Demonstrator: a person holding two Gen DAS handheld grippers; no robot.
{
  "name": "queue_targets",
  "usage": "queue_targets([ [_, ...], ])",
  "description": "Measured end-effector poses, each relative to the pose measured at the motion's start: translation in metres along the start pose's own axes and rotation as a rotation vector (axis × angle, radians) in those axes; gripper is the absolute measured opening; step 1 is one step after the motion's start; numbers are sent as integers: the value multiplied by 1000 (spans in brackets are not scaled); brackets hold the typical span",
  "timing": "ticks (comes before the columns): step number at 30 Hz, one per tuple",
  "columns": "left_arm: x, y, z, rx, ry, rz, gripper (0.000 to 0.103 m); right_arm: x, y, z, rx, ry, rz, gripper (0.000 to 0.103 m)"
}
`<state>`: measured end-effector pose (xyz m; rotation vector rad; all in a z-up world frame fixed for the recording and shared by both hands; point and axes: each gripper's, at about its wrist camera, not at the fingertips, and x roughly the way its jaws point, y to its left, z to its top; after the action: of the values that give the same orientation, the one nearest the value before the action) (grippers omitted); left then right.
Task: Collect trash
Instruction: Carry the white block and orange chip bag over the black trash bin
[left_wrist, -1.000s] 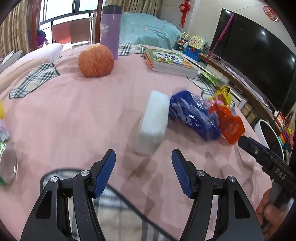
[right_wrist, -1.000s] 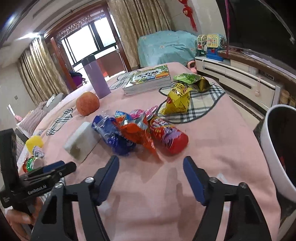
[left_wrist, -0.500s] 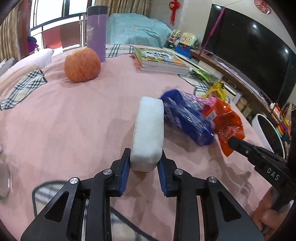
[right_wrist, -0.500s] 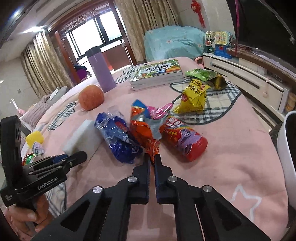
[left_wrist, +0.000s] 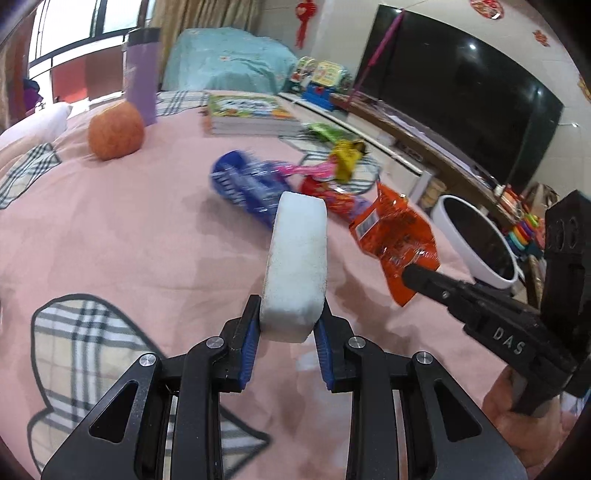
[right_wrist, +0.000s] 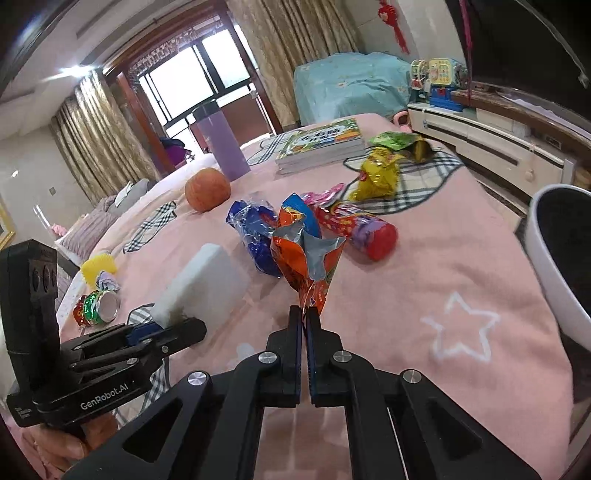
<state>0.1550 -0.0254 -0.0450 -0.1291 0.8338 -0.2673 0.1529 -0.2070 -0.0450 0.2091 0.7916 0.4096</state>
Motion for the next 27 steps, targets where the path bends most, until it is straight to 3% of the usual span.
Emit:
queue_targets([
  [27, 18, -135, 12, 195, 35, -174, 26, -106, -106, -27, 219, -142, -214, 2],
])
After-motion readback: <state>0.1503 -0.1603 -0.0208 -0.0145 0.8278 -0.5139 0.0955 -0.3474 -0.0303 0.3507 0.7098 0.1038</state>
